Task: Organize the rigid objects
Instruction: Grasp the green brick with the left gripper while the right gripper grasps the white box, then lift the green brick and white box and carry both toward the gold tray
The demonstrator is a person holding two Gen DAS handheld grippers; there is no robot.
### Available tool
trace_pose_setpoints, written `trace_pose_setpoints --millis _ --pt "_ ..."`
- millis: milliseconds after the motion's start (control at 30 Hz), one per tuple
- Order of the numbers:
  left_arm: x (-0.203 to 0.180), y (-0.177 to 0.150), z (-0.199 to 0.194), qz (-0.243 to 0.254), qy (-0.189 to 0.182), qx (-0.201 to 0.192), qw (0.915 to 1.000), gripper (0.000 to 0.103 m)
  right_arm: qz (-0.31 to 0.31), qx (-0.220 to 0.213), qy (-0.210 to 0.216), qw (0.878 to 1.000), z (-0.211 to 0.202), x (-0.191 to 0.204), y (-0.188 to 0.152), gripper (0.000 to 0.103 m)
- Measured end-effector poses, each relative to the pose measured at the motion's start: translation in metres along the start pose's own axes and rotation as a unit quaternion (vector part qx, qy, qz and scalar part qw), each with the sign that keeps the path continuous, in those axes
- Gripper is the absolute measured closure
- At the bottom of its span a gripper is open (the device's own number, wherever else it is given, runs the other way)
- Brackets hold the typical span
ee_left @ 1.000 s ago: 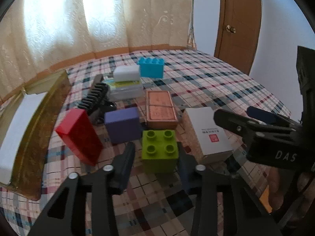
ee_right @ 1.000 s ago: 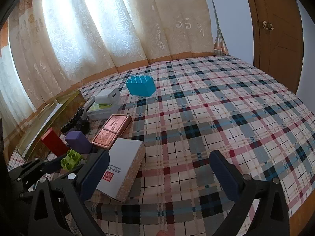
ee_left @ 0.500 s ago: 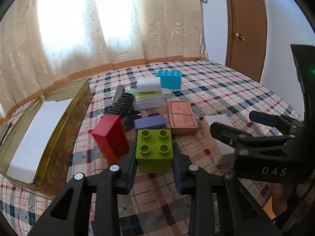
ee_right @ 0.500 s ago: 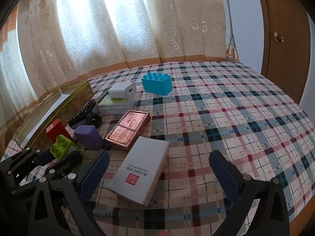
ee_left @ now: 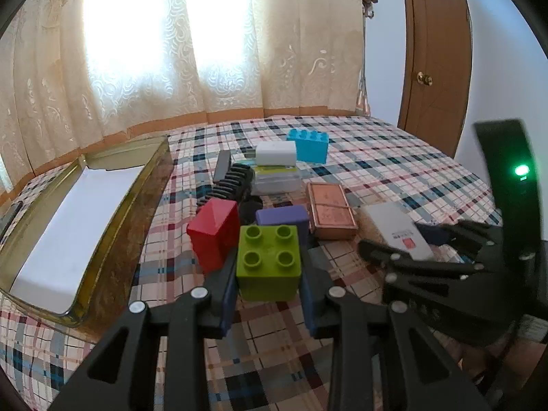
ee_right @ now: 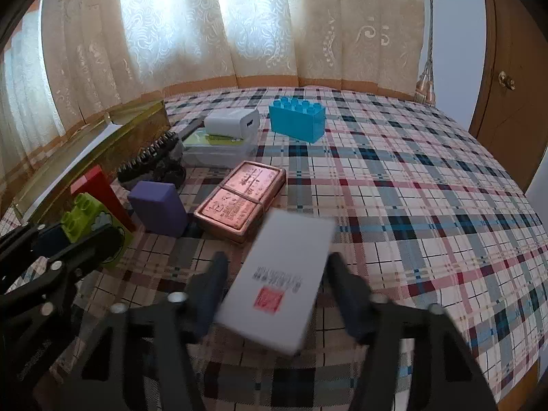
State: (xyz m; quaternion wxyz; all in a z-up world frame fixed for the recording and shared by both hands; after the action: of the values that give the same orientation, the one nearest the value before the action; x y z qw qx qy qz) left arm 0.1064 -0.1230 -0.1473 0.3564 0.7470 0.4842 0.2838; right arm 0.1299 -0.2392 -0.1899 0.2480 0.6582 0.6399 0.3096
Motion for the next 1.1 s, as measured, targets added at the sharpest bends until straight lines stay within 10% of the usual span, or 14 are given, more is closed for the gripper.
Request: trace_pose_setpoints --millis 467,1100 --pt "0.013 0.008 -0.006 0.010 0.017 -0.026 0.9995 0.073 -0.029 -0.028 0.012 0.999 -0.009 0.007 0.004 0.060" --pt "0.026 0.014 -0.020 -0.002 0.038 -0.071 0.9968 0.073 -0.006 -0.204 0.028 0.979 -0.065 0.000 0.030 0.060"
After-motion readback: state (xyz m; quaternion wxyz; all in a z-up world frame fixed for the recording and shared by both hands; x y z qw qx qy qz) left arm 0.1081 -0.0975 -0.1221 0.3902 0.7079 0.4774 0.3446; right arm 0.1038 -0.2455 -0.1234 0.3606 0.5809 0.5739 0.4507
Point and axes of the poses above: each gripper's, at about its wrist camera, not at the fingertips, and z roughly the way its jaws point, x to its left, y to its top, the point moved 8 cm from there along z, roughly the way its jaws point, and after that the axes turned 6 degrees about z, right-handed, at the moved point
